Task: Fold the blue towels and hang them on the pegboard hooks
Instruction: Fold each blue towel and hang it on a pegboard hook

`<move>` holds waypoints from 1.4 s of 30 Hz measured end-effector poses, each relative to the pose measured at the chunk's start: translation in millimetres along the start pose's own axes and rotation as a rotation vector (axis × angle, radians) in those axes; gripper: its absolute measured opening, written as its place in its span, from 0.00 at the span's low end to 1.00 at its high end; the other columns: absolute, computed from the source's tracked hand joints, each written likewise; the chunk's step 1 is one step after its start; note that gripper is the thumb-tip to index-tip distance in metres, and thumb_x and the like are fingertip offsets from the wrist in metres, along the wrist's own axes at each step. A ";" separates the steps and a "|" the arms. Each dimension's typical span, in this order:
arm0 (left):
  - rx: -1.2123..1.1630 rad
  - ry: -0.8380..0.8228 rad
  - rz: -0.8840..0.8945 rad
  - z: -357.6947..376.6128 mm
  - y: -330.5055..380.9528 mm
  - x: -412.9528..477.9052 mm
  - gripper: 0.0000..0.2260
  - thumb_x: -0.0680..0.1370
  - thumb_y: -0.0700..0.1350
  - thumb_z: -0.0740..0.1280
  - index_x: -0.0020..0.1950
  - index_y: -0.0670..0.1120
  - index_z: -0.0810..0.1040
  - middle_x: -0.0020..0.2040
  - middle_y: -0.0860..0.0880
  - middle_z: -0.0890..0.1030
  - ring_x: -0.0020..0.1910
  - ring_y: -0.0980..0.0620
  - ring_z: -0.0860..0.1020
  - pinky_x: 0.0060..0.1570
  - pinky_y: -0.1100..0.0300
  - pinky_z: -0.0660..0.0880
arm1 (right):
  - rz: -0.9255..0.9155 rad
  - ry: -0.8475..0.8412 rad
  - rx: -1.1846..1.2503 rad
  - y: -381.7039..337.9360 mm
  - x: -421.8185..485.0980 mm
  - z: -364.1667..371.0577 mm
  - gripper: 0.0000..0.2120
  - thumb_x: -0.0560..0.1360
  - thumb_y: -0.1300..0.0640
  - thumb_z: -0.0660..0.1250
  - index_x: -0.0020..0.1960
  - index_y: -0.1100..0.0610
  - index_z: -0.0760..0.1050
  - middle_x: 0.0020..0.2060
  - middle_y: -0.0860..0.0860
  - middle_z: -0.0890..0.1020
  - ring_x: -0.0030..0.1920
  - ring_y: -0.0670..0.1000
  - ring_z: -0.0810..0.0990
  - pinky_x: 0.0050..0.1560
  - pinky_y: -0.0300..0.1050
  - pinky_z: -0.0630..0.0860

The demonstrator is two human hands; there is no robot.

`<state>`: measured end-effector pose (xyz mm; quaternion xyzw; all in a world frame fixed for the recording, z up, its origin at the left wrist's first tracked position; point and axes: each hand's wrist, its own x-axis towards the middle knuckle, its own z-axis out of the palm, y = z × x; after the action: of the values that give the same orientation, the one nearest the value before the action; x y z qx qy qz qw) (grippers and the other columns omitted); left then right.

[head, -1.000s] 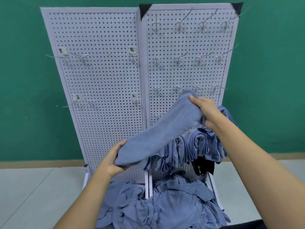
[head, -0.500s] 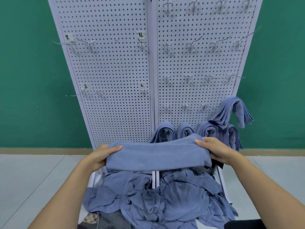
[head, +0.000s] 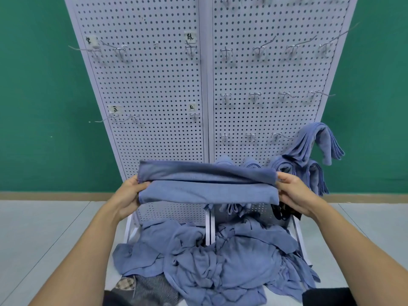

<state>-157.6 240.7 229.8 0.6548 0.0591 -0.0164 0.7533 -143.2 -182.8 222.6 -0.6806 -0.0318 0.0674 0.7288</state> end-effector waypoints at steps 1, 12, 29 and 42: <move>0.005 0.011 0.010 0.3 0.6 -0.7 0.10 0.79 0.31 0.58 0.52 0.41 0.78 0.46 0.44 0.83 0.38 0.52 0.82 0.35 0.61 0.80 | -0.010 0.029 -0.009 -0.8 -0.5 0.9 0.07 0.76 0.68 0.63 0.45 0.61 0.79 0.40 0.55 0.83 0.35 0.48 0.81 0.36 0.40 0.80; -0.047 -0.093 0.032 12.1 5.4 -9.8 0.16 0.80 0.45 0.52 0.41 0.42 0.75 0.44 0.44 0.79 0.43 0.46 0.75 0.42 0.54 0.71 | -0.082 0.098 -0.178 -13.5 -8.6 13.9 0.10 0.80 0.58 0.59 0.40 0.57 0.71 0.39 0.50 0.74 0.39 0.52 0.71 0.38 0.41 0.71; 0.385 0.027 0.152 93.9 -21.0 -13.9 0.10 0.73 0.52 0.72 0.45 0.46 0.81 0.48 0.51 0.82 0.50 0.53 0.78 0.51 0.59 0.73 | -0.297 0.280 -0.004 -118.7 -18.0 56.4 0.12 0.79 0.60 0.64 0.62 0.53 0.70 0.57 0.58 0.77 0.37 0.51 0.81 0.33 0.41 0.78; 1.159 0.042 0.211 125.4 -54.6 -2.7 0.19 0.77 0.31 0.56 0.60 0.49 0.75 0.52 0.48 0.81 0.49 0.48 0.78 0.47 0.54 0.76 | -0.364 0.294 -0.061 -180.7 -11.0 65.1 0.10 0.77 0.61 0.66 0.56 0.52 0.71 0.54 0.54 0.78 0.41 0.51 0.80 0.36 0.43 0.79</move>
<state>-157.4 108.8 193.4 0.9622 -0.0100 0.0420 0.2690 -153.1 -131.7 407.7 -0.6880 -0.0498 -0.1661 0.7047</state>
